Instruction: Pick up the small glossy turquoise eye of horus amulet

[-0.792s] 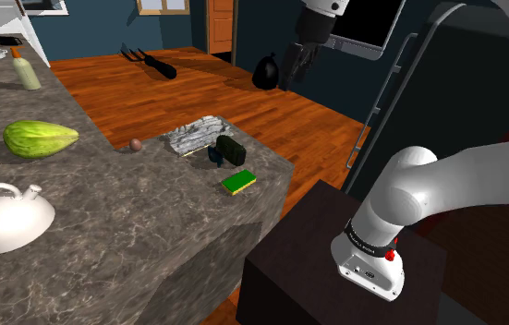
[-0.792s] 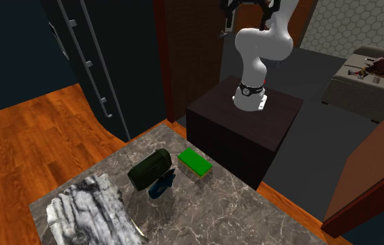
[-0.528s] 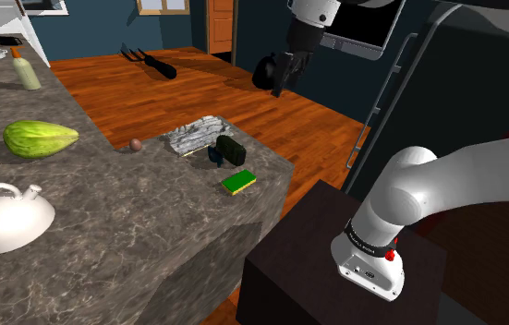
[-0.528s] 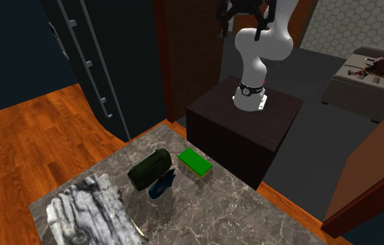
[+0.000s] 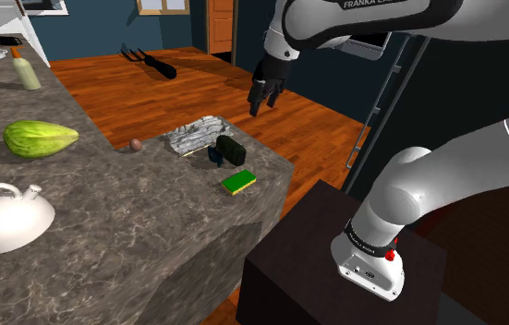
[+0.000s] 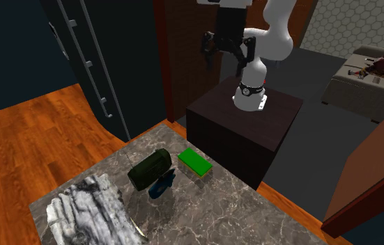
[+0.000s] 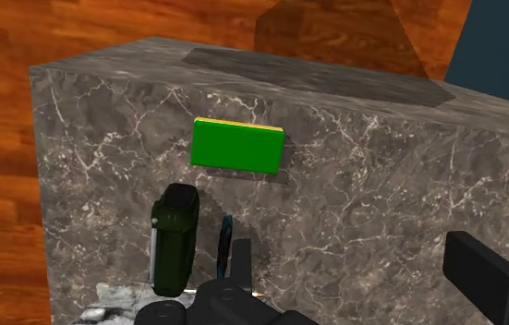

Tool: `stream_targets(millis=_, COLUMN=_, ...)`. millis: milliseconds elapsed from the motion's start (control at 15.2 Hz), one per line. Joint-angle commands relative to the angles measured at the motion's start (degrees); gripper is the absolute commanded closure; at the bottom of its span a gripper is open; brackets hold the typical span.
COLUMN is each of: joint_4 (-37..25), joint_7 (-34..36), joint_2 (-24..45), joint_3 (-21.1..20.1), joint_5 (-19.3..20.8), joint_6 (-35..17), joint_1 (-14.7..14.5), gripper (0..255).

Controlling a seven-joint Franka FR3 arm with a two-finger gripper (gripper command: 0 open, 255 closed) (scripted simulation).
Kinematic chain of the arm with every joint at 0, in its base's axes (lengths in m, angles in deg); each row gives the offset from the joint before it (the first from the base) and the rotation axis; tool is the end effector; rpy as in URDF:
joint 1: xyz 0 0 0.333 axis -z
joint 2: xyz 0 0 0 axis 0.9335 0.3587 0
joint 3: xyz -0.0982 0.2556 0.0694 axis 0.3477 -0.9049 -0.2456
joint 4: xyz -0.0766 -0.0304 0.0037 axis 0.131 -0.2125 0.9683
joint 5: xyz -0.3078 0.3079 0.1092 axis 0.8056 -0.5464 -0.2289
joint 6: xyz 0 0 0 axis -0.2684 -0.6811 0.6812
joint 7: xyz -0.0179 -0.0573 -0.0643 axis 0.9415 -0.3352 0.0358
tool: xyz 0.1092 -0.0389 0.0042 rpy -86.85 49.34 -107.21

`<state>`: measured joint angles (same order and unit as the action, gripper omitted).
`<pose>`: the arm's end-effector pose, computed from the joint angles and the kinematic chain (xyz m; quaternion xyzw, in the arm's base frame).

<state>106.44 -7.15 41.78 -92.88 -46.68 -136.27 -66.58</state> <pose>0.4616 0.0331 0.4670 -0.9957 -0.0411 -0.0784 0.0282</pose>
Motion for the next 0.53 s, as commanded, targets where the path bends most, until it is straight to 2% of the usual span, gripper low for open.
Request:
stream_targets(millis=0, joint_4=-0.1, joint_7=0.3, joint_2=3.8, joint_3=-0.3, joint_5=0.1, joint_6=-3.8, joint_1=0.4, gripper=0)
stream_targets(millis=462, joint_4=-1.5, joint_7=1.8, joint_2=17.9, joint_3=-1.1, joint_5=1.0, joint_6=-16.3, joint_1=1.8, gripper=0)
